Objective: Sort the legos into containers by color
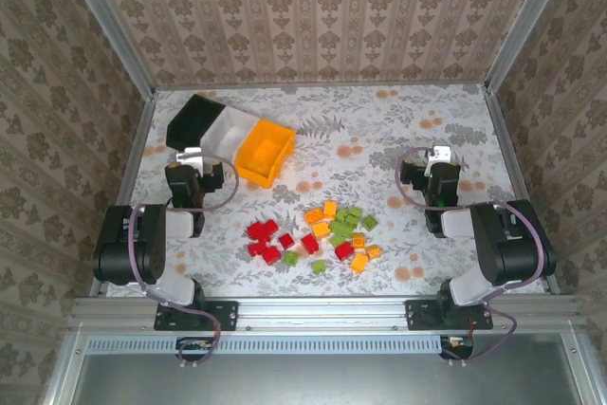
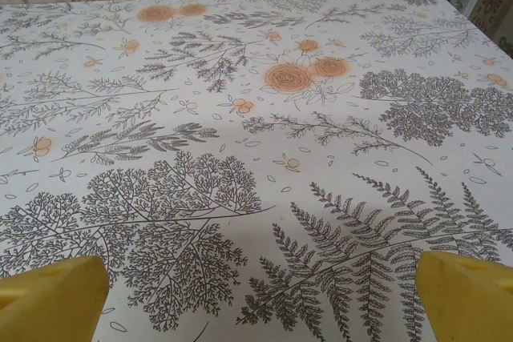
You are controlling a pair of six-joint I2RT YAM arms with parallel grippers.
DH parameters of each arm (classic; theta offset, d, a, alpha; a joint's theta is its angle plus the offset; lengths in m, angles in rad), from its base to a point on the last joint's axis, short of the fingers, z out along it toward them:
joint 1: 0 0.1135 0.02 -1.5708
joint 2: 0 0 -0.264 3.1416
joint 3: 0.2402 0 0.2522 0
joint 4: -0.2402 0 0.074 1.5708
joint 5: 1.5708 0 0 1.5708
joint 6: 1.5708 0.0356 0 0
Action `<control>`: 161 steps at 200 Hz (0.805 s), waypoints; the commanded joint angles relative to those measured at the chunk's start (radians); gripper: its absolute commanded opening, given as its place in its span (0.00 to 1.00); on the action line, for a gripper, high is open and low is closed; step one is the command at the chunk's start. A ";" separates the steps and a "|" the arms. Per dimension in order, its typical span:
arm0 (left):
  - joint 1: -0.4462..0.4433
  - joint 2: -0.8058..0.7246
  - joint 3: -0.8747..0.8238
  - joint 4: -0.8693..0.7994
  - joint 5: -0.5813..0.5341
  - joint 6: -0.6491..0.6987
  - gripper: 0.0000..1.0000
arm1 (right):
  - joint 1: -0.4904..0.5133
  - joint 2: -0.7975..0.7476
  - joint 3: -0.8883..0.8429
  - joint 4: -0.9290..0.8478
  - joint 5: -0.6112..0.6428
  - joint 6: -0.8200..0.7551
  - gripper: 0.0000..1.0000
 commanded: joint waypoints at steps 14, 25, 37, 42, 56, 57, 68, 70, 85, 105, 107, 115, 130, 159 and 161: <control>0.006 0.004 0.006 0.012 0.015 0.006 1.00 | 0.004 -0.007 0.014 0.026 -0.009 -0.003 1.00; 0.006 0.004 0.006 0.013 0.014 0.006 1.00 | 0.005 -0.007 0.013 0.027 -0.009 -0.002 1.00; 0.007 0.004 0.006 0.012 0.015 0.005 1.00 | 0.004 -0.006 0.014 0.027 -0.008 -0.003 1.00; 0.006 0.004 0.006 0.013 0.014 0.006 1.00 | 0.004 -0.006 0.014 0.026 -0.009 -0.003 1.00; 0.006 0.004 0.006 0.013 0.014 0.005 1.00 | 0.004 -0.008 0.014 0.027 -0.009 -0.003 1.00; 0.007 0.003 0.006 0.012 0.014 0.006 1.00 | 0.004 -0.008 0.014 0.027 -0.009 -0.003 1.00; 0.007 0.004 0.006 0.013 0.014 0.006 1.00 | 0.004 -0.006 0.014 0.027 -0.009 -0.003 1.00; 0.006 0.004 0.006 0.013 0.015 0.006 1.00 | 0.005 -0.006 0.014 0.027 -0.009 -0.002 1.00; 0.007 0.003 0.006 0.013 0.015 0.005 1.00 | 0.005 -0.007 0.014 0.026 -0.009 -0.003 1.00; 0.007 0.004 0.007 0.014 0.014 0.006 1.00 | 0.003 -0.006 0.014 0.027 -0.009 -0.003 1.00; 0.007 0.003 0.006 0.014 0.014 0.006 1.00 | 0.004 -0.007 0.015 0.026 -0.010 -0.002 1.00; 0.006 0.003 0.006 0.013 0.014 0.006 1.00 | 0.002 -0.006 0.017 0.023 -0.011 -0.001 1.00; 0.006 0.004 0.006 0.013 0.015 0.005 1.00 | -0.002 -0.006 0.019 0.019 -0.021 0.000 1.00; -0.016 -0.080 0.013 -0.063 -0.088 -0.001 1.00 | -0.008 -0.064 0.033 -0.059 0.002 0.016 1.00; -0.018 -0.093 0.015 -0.083 -0.096 -0.003 1.00 | -0.006 -0.074 0.038 -0.075 0.013 0.017 1.00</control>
